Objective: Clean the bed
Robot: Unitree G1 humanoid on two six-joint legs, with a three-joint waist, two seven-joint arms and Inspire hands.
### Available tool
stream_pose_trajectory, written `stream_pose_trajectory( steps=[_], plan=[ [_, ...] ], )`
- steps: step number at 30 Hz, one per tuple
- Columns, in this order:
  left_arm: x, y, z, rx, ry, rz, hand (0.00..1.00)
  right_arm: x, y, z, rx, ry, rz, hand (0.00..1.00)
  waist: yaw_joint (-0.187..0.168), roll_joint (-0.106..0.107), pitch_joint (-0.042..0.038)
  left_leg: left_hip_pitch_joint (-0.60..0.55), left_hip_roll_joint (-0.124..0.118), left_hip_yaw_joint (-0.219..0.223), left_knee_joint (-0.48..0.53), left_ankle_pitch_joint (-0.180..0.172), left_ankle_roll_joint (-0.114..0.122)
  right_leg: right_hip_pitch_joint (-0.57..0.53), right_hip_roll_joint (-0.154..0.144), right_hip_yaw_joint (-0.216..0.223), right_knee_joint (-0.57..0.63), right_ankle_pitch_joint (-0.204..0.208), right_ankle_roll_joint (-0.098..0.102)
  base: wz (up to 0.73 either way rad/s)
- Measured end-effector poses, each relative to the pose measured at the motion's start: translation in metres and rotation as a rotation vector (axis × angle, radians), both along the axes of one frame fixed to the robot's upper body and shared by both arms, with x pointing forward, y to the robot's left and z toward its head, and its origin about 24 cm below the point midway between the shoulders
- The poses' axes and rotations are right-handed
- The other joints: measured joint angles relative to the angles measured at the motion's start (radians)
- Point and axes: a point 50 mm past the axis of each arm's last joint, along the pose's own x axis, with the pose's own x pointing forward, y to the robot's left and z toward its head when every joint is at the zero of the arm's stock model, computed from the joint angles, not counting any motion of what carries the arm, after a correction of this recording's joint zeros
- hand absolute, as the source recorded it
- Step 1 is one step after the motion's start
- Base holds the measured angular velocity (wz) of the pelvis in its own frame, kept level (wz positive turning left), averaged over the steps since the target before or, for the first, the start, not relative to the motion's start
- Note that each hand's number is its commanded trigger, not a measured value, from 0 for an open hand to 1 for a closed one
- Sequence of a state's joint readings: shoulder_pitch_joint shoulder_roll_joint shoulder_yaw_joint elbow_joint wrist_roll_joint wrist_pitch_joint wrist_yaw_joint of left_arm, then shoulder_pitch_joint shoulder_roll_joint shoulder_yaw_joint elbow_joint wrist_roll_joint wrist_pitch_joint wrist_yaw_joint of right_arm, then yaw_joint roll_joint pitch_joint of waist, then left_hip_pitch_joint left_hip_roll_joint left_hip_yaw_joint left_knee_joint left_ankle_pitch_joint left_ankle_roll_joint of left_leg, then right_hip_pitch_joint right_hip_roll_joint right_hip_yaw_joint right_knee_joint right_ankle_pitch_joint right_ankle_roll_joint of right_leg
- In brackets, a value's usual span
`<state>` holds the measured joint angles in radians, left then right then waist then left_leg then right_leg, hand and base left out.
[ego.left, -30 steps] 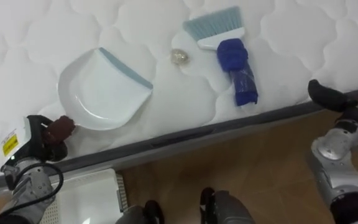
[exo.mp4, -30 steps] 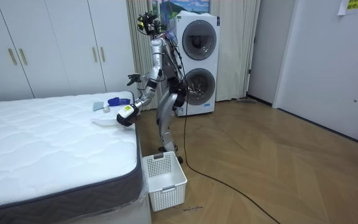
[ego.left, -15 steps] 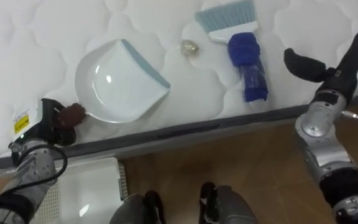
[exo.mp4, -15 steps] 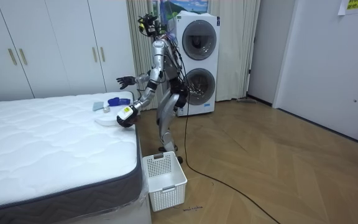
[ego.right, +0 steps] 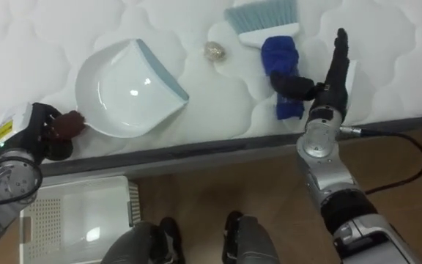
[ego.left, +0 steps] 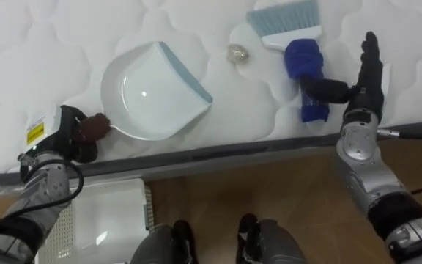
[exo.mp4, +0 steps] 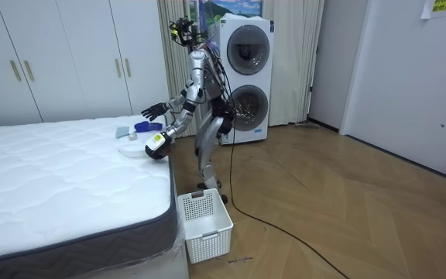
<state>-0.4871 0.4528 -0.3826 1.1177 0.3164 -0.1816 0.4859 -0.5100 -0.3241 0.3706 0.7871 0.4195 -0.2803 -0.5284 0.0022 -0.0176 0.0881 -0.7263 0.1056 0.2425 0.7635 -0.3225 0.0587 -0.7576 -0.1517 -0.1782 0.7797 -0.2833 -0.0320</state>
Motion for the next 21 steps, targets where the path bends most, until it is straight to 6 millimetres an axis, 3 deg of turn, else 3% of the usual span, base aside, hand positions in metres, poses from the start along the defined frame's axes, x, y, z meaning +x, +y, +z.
stream_pose_trajectory(
  steps=[6, 10, 15, 21],
  plan=[
    [0.005, -0.007, 0.004, -0.012, -0.011, -0.039, 1.00, 0.002, -0.001, -0.006, -0.008, 0.049, 0.044, 0.00, 0.008, 0.000, 0.0003, -0.021, -0.016, -0.010, 0.004, 0.000, 0.000, -0.020, -0.020, -0.014, 0.024, -0.014, 0.002, 0.13],
    [0.006, -0.009, 0.005, -0.010, -0.011, -0.049, 1.00, 0.001, -0.004, -0.012, -0.014, 0.086, 0.048, 0.00, 0.015, 0.002, 0.0016, -0.028, -0.014, -0.011, 0.021, 0.000, 0.001, -0.021, -0.025, -0.022, 0.043, -0.017, 0.000, 0.04],
    [0.013, -0.014, 0.011, -0.022, -0.021, -0.071, 1.00, 0.005, -0.015, -0.013, -0.066, 0.126, 0.028, 0.00, 0.019, 0.015, 0.0100, -0.047, -0.017, -0.021, 0.048, -0.010, 0.008, -0.032, -0.037, -0.033, 0.061, -0.031, 0.000, 0.07],
    [0.015, -0.017, 0.009, -0.028, 0.000, -0.089, 1.00, 0.006, -0.030, -0.012, -0.105, 0.166, 0.012, 0.00, 0.036, 0.016, 0.0105, -0.049, -0.032, -0.023, 0.051, -0.005, 0.013, -0.038, -0.052, -0.029, 0.081, -0.037, 0.004, 0.05]
  ],
)
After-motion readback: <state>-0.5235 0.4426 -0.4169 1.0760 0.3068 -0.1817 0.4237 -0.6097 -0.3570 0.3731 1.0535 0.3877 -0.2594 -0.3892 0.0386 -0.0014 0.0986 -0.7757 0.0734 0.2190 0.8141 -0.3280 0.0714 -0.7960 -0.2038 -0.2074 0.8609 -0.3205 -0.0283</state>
